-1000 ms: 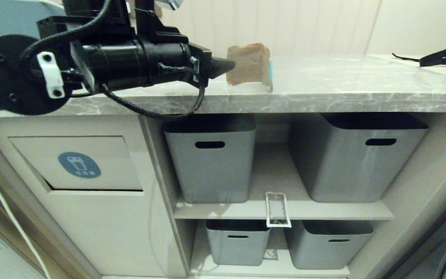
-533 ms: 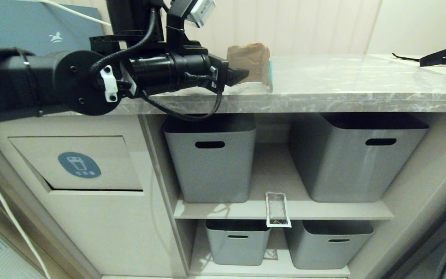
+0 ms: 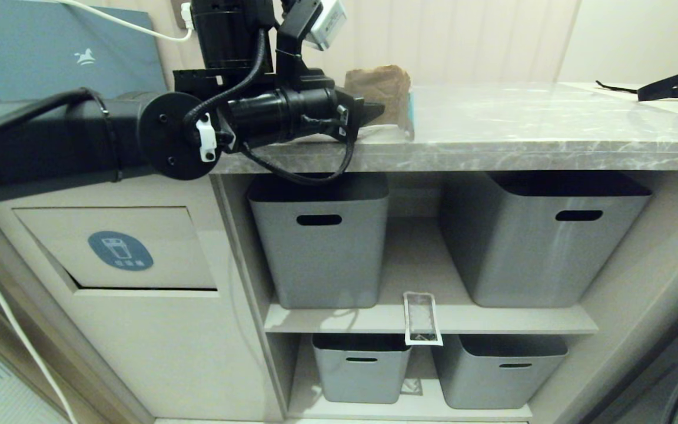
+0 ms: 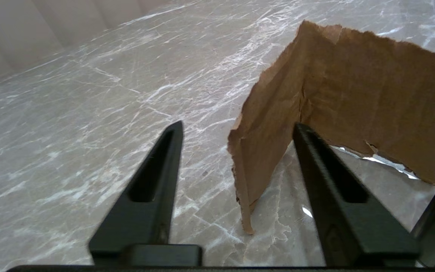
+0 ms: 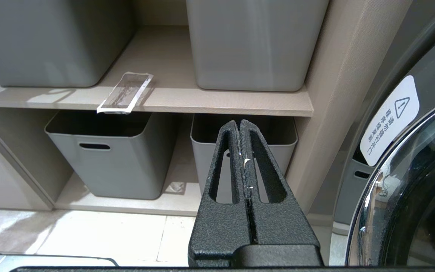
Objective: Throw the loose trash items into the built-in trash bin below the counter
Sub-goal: Pick up the garbage
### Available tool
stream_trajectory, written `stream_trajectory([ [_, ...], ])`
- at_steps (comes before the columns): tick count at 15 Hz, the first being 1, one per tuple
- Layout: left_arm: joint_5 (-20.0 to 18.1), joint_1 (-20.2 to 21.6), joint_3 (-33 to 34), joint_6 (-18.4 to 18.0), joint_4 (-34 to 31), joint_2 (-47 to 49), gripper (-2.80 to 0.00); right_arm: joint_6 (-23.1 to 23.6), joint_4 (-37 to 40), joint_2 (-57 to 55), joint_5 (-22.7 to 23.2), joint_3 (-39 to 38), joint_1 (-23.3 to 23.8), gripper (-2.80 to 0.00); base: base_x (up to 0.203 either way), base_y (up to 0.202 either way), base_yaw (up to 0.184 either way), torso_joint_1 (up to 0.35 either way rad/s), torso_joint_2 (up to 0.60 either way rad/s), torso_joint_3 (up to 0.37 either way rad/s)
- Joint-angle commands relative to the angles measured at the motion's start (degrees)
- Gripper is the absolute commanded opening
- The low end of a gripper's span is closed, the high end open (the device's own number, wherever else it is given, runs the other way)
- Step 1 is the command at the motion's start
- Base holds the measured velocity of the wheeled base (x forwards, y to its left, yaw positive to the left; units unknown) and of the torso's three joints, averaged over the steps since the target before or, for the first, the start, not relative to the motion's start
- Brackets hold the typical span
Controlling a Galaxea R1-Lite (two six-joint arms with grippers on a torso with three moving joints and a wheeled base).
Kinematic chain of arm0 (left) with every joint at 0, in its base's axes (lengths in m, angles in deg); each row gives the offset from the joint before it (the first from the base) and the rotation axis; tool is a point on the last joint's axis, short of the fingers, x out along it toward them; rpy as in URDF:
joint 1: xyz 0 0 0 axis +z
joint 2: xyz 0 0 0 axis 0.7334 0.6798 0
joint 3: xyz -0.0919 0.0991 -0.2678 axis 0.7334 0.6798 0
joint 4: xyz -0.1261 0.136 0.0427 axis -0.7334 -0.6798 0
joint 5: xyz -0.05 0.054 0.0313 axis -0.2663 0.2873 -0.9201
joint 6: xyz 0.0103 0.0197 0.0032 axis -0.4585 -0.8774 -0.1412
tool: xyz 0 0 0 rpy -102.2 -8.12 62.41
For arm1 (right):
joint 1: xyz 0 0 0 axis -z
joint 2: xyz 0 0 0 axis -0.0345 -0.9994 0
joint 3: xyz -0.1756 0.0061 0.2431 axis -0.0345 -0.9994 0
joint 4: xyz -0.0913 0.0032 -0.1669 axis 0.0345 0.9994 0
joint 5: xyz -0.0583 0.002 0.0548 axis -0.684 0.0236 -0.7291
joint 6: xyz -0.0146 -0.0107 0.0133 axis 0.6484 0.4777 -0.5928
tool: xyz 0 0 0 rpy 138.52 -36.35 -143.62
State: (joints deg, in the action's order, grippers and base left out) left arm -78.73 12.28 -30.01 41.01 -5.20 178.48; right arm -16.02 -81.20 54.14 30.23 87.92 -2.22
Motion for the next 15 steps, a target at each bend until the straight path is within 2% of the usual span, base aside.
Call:
stream_trajectory([
  [1, -0.2, 0.1, -0.1, -0.1, 0.2, 0.2, -2.80, 0.0, 0.0, 0.1, 0.0, 0.0, 0.0, -2.80, 0.000, 0.000, 0.000, 0.000, 0.00, 0.000],
  [10, 0.0, 0.2, 2.1, 0.0, 0.1, -5.3, -2.80, 0.0, 0.0, 0.0, 0.0, 0.0, 0.0, -2.80, 0.000, 0.000, 0.000, 0.000, 0.00, 0.000],
  [12, 0.6, 0.8, 7.2, 0.7, 0.9, -11.4, -2.80, 0.0, 0.0, 0.1, 0.0, 0.0, 0.0, -2.80, 0.000, 0.000, 0.000, 0.000, 0.00, 0.000],
  [15, 2.4, 3.9, 22.0, 2.4, 7.0, -22.2, -2.80, 0.0, 0.0, 0.1, 0.0, 0.0, 0.0, -2.80, 0.000, 0.000, 0.000, 0.000, 0.00, 0.000],
])
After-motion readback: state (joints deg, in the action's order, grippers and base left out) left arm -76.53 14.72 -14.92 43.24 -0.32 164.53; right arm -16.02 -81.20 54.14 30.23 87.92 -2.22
